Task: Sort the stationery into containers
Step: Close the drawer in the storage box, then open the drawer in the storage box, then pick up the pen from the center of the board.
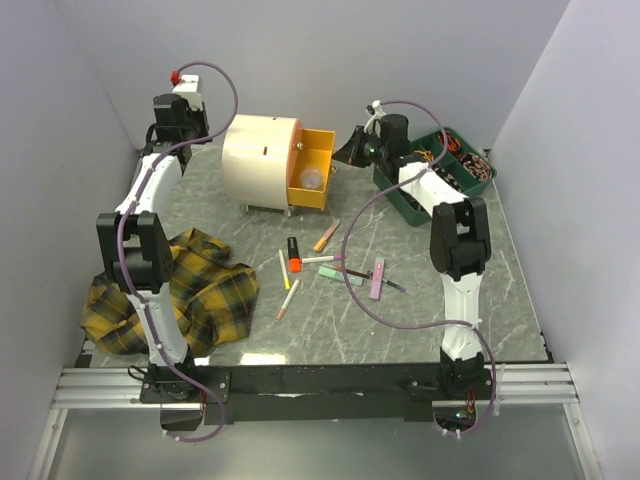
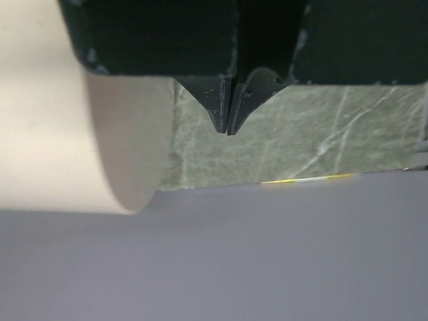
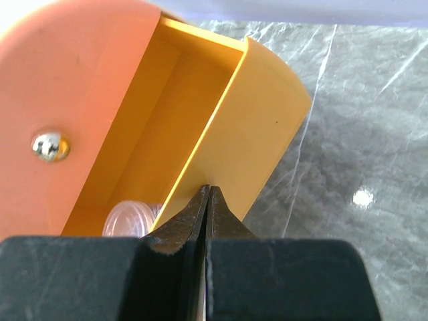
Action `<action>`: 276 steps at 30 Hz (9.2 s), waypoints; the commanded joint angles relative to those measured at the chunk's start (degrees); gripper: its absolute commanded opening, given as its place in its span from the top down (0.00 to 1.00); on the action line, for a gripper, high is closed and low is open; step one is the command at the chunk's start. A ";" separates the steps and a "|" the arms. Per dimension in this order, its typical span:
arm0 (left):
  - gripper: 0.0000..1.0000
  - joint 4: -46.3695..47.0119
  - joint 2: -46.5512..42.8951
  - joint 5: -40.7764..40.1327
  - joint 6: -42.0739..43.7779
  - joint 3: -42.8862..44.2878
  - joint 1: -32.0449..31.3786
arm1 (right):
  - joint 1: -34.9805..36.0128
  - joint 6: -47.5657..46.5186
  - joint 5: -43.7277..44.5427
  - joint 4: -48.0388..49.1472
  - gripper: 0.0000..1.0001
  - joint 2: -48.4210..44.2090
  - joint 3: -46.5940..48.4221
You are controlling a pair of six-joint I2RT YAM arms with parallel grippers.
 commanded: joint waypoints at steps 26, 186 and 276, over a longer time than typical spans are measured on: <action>0.99 1.21 1.93 20.00 4.28 1.63 -0.95 | 9.23 1.76 2.19 -4.20 0.98 6.02 13.37; 0.30 -7.57 -8.44 11.82 5.78 -7.42 5.55 | -4.04 15.29 -25.23 18.04 0.76 -4.00 -3.06; 0.01 -18.21 -42.89 12.70 -9.69 -46.00 -4.73 | -0.88 -4.06 18.28 -19.41 0.31 -46.28 -56.68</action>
